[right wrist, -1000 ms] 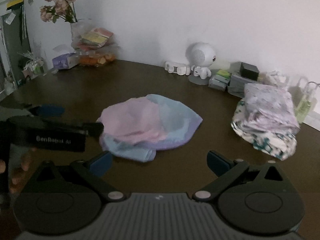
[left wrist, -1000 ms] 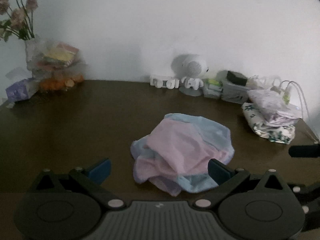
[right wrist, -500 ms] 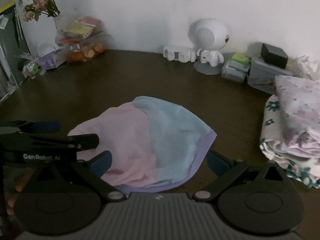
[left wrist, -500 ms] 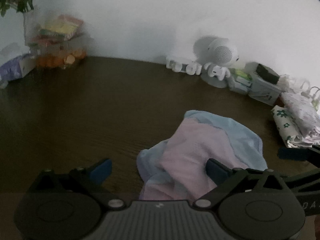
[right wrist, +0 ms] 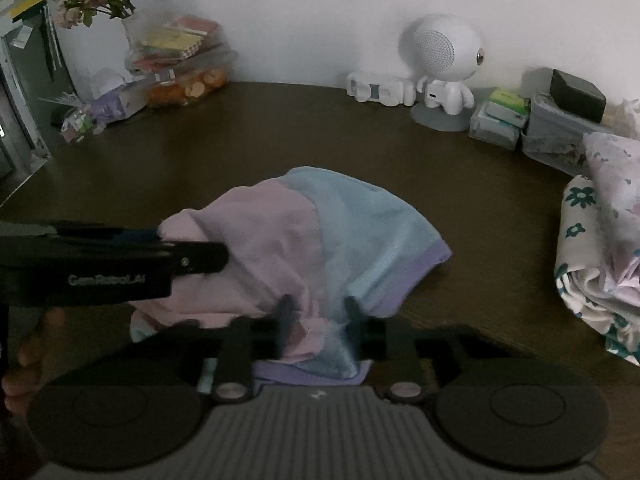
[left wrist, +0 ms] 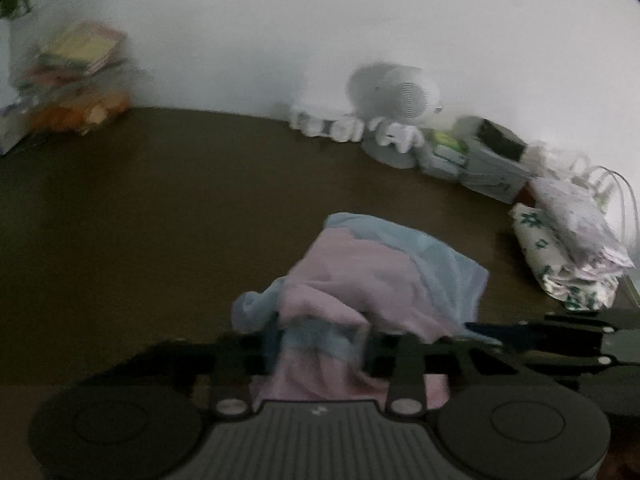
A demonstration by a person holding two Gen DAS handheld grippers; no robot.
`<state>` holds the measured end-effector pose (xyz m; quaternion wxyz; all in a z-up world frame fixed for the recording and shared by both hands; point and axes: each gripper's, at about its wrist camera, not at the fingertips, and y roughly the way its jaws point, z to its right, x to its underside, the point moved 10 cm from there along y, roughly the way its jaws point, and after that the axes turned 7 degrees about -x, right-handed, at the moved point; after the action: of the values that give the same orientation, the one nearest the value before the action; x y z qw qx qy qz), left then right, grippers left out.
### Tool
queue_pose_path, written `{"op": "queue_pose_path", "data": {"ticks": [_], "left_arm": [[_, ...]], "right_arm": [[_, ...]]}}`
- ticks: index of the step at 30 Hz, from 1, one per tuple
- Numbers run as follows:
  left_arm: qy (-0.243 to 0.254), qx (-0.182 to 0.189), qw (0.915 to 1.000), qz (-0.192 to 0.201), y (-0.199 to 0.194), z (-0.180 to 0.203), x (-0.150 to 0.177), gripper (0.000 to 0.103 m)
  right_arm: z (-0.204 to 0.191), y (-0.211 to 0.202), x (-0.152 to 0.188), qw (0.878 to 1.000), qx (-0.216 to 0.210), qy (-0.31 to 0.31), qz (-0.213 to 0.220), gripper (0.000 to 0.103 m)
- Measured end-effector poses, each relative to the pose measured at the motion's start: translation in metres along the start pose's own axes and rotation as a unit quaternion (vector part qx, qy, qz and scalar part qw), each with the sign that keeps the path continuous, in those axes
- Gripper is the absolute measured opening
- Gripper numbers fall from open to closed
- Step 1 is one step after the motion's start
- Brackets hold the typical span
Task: Fold clothes
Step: 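Move both tools toward the crumpled pink-and-blue garment and grasp its edges, then lift the garment with both grippers and shake it open in the air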
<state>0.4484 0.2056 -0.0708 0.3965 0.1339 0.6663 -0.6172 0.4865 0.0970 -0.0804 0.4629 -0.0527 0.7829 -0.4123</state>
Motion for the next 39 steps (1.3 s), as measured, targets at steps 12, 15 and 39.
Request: {"op": "queue_pose_path", "data": {"ticks": [12,15,39], "left_arm": [[0.002,0.062,0.9935,0.096,-0.092,0.009,-0.053,0.008],[0.018,0.076,0.9860,0.147,-0.149,0.014,-0.072,0.008],[0.229,0.212,0.9459,0.089,-0.311,0.170,0.105,0.008]], "right_arm": [[-0.019,-0.113,-0.054,0.989,0.002,0.000,0.149,0.004],[-0.031,-0.166,-0.067,0.981,-0.005,-0.010,0.191,0.003],[-0.073,-0.402,0.105,0.981,0.045,-0.003,0.189,0.004]]}}
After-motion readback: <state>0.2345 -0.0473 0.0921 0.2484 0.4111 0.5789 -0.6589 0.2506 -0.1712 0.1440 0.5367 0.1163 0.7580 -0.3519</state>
